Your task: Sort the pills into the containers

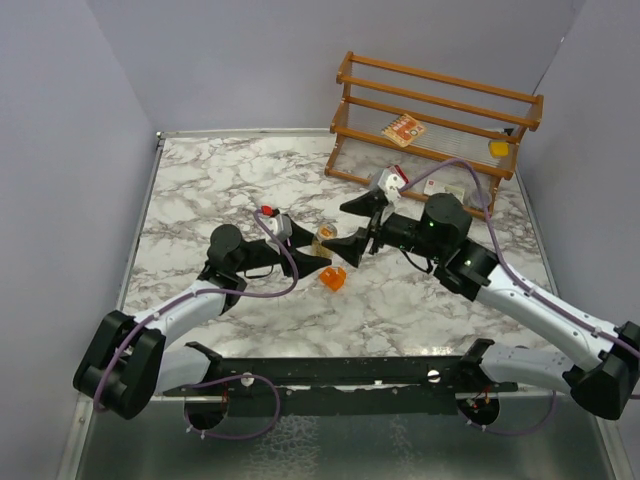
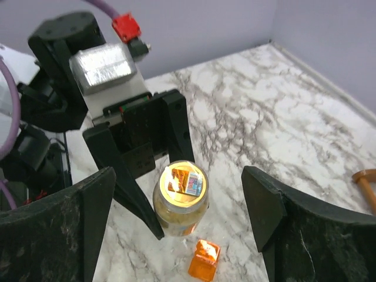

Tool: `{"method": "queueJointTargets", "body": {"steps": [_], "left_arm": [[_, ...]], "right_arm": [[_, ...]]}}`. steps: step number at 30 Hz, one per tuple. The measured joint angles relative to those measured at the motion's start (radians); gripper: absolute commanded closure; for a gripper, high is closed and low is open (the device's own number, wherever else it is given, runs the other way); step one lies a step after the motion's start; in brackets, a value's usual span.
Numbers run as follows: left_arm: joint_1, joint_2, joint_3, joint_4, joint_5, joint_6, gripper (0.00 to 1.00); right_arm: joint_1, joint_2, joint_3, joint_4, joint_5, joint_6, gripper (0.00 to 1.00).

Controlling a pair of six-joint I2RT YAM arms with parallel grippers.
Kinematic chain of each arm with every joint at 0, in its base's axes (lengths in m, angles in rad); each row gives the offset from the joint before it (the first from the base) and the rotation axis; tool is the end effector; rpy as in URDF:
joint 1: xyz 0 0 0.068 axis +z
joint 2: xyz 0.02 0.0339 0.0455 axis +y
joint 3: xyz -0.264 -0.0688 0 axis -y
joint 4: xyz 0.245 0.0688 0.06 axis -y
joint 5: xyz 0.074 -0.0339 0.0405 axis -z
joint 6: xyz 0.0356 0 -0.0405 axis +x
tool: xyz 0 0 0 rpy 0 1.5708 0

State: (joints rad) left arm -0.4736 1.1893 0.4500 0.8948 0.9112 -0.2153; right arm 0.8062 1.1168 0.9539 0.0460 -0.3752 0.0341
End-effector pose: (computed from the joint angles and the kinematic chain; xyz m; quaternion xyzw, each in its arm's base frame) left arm 0.1988 -0.1335 0.2526 0.4068 0.5358 -0.4996 0.5457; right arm 0.1720 0.1982 0.3577 -0.3912 0.6334 0.3936 0.5393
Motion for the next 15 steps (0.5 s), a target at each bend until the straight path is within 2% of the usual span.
{"method": "queueJointTargets", "body": {"steps": [7, 15], "left_arm": [[0.0, -0.033, 0.0, -0.057, -0.049, 0.001, 1.0], [-0.014, -0.091, 0.001, -0.178, -0.151, 0.01, 1.0]], "right_arm": [[0.0, -0.122, -0.034, 0.071, 0.108, 0.044, 0.1], [0.007, -0.043, -0.045, 0.04, 0.274, 0.093, 0.1]]}}
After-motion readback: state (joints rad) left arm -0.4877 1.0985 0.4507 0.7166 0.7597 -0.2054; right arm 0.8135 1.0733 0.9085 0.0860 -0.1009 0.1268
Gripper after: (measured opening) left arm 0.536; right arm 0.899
